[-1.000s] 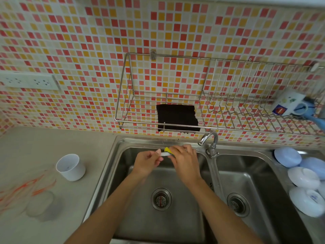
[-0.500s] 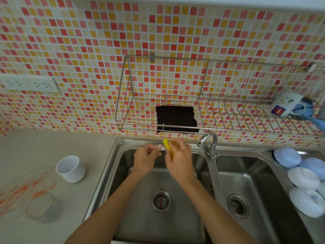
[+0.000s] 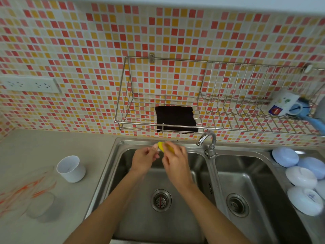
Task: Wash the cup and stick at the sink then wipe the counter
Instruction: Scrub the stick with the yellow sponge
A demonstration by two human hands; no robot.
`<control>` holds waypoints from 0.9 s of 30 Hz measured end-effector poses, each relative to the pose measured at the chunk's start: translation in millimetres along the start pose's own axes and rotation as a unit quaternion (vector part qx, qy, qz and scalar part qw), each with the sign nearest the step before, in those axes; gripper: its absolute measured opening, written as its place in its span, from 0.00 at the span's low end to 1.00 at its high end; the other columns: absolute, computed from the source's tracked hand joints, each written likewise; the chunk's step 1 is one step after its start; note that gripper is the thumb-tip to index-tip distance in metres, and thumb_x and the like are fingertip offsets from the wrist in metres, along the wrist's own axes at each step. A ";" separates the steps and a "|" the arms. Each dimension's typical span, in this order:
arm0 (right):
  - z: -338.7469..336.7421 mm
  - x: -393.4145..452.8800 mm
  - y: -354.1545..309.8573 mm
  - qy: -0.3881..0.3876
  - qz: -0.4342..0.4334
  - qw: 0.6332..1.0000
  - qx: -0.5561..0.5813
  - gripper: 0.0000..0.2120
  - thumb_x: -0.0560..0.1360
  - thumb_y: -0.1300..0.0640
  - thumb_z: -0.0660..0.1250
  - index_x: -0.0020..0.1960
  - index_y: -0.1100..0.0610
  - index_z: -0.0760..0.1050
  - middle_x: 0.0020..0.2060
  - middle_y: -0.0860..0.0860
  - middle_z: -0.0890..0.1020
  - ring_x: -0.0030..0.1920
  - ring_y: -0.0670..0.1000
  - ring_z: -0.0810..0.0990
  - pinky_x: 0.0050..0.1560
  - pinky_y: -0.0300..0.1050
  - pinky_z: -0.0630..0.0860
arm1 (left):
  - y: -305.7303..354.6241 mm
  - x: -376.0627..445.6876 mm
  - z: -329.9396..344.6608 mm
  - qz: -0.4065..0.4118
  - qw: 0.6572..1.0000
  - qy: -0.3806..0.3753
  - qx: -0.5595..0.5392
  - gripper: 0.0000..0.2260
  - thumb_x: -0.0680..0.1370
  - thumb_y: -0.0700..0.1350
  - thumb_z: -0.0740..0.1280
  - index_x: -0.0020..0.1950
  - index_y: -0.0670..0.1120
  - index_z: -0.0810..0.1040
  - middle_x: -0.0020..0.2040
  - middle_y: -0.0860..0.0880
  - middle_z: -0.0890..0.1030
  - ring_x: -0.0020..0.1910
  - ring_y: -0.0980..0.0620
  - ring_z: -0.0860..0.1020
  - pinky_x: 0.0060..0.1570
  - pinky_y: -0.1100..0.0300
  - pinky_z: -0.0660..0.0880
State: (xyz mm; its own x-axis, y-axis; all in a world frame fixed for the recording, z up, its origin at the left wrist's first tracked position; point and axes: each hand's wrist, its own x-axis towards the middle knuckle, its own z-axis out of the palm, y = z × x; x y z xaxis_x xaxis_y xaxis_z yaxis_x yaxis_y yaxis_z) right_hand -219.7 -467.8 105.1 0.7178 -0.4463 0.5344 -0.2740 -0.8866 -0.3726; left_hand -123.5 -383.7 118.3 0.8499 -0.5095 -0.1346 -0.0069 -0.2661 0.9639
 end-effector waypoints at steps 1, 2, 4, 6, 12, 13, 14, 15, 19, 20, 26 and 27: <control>-1.3 2.8 6.1 0.005 0.016 1.000 -0.002 0.23 0.70 0.64 0.71 0.64 0.55 0.75 0.60 0.51 0.78 0.56 0.54 0.73 0.58 0.49 0.75 | 0.9 -1.0 -0.1 0.006 1.000 0.003 0.008 0.16 0.79 0.52 0.63 0.38 0.44 0.82 0.35 0.48 0.82 0.37 0.54 0.78 0.48 0.56 0.75; -2.7 4.5 11.7 0.007 0.037 0.999 0.000 0.23 0.71 0.64 0.71 0.65 0.55 0.75 0.60 0.50 0.78 0.56 0.53 0.72 0.58 0.50 0.75 | 1.2 -1.2 -0.6 0.009 1.000 0.008 0.015 0.16 0.79 0.52 0.63 0.38 0.44 0.81 0.34 0.49 0.82 0.37 0.54 0.78 0.47 0.58 0.74; -4.5 2.7 15.0 0.006 0.063 0.998 0.004 0.23 0.71 0.63 0.70 0.65 0.54 0.75 0.61 0.50 0.78 0.57 0.53 0.72 0.59 0.51 0.75 | 0.9 -0.8 -2.1 0.012 1.000 0.011 0.026 0.16 0.79 0.53 0.63 0.37 0.45 0.81 0.34 0.50 0.82 0.37 0.55 0.78 0.46 0.59 0.74; -3.3 -3.6 7.0 0.000 0.025 1.000 -0.007 0.22 0.71 0.62 0.70 0.65 0.54 0.75 0.62 0.50 0.77 0.58 0.54 0.72 0.59 0.50 0.75 | 0.3 0.6 -3.6 0.014 0.999 -0.005 0.033 0.16 0.79 0.52 0.63 0.37 0.45 0.81 0.35 0.48 0.82 0.38 0.53 0.79 0.49 0.55 0.76; -5.6 7.6 10.0 -0.002 0.007 1.000 -0.027 0.22 0.69 0.56 0.74 0.61 0.50 0.73 0.60 0.47 0.77 0.55 0.53 0.73 0.53 0.47 0.72 | 4.1 -1.5 -3.8 0.032 0.998 -0.034 0.030 0.15 0.79 0.52 0.63 0.39 0.45 0.82 0.34 0.50 0.82 0.36 0.54 0.78 0.48 0.54 0.76; -6.0 12.0 14.1 -0.009 0.000 0.999 -0.038 0.20 0.69 0.56 0.74 0.59 0.49 0.74 0.58 0.46 0.79 0.54 0.52 0.74 0.52 0.46 0.72 | 4.7 -2.6 -3.1 0.033 0.998 -0.037 0.031 0.15 0.79 0.52 0.63 0.40 0.45 0.82 0.34 0.49 0.82 0.36 0.54 0.79 0.49 0.54 0.77; -6.4 16.1 17.2 -0.022 -0.019 0.998 -0.052 0.18 0.70 0.55 0.73 0.58 0.49 0.75 0.56 0.45 0.80 0.52 0.52 0.75 0.51 0.45 0.72 | 5.7 -3.5 -2.6 0.033 0.998 -0.035 0.033 0.15 0.79 0.53 0.63 0.40 0.45 0.82 0.34 0.49 0.82 0.37 0.53 0.79 0.49 0.54 0.77; -6.3 19.4 20.2 -0.039 -0.042 0.996 -0.065 0.15 0.71 0.55 0.71 0.57 0.49 0.75 0.53 0.45 0.81 0.50 0.52 0.76 0.50 0.46 0.73 | 6.3 -3.8 -2.6 0.036 0.998 -0.027 0.042 0.16 0.79 0.53 0.63 0.41 0.44 0.82 0.35 0.49 0.82 0.37 0.53 0.80 0.49 0.54 0.77; -8.2 28.5 29.9 -0.088 -0.081 0.990 -0.073 0.13 0.72 0.56 0.70 0.57 0.50 0.76 0.50 0.47 0.83 0.47 0.52 0.76 0.49 0.47 0.74 | 8.9 -7.2 -7.4 0.165 0.975 -0.001 0.148 0.08 0.77 0.51 0.67 0.48 0.46 0.78 0.41 0.54 0.81 0.39 0.61 0.78 0.42 0.68 0.72; -8.4 30.4 32.8 -0.101 -0.076 0.990 -0.065 0.13 0.73 0.55 0.69 0.58 0.50 0.76 0.51 0.47 0.83 0.49 0.52 0.76 0.51 0.48 0.74 | 8.8 -7.9 -9.6 0.213 0.963 -0.013 0.165 0.08 0.76 0.47 0.69 0.53 0.47 0.77 0.45 0.55 0.80 0.41 0.62 0.77 0.42 0.73 0.72; -19.1 34.0 34.0 -0.112 -0.068 0.991 0.003 0.14 0.75 0.54 0.69 0.60 0.49 0.77 0.54 0.45 0.83 0.51 0.49 0.78 0.55 0.44 0.70 | 4.6 0.8 -11.9 0.341 0.905 -0.020 0.253 0.07 0.74 0.42 0.71 0.52 0.46 0.81 0.46 0.51 0.82 0.44 0.57 0.78 0.47 0.63 0.76; -22.0 33.3 33.4 -0.098 -0.054 0.994 0.015 0.14 0.75 0.55 0.69 0.60 0.50 0.78 0.54 0.46 0.83 0.51 0.49 0.78 0.54 0.43 0.69 | 6.6 -0.2 -11.4 0.328 0.911 -0.016 0.249 0.06 0.75 0.44 0.71 0.51 0.46 0.80 0.45 0.51 0.82 0.43 0.57 0.78 0.46 0.65 0.76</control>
State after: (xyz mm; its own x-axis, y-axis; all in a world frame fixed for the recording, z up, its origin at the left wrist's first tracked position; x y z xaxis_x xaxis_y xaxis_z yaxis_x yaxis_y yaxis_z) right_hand -218.9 -514.9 127.1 0.8535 -0.3149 0.4152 -0.1722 -0.9225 -0.3455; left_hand -117.7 -376.0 127.4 0.5609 -0.7144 0.4183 -0.7524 -0.2293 0.6175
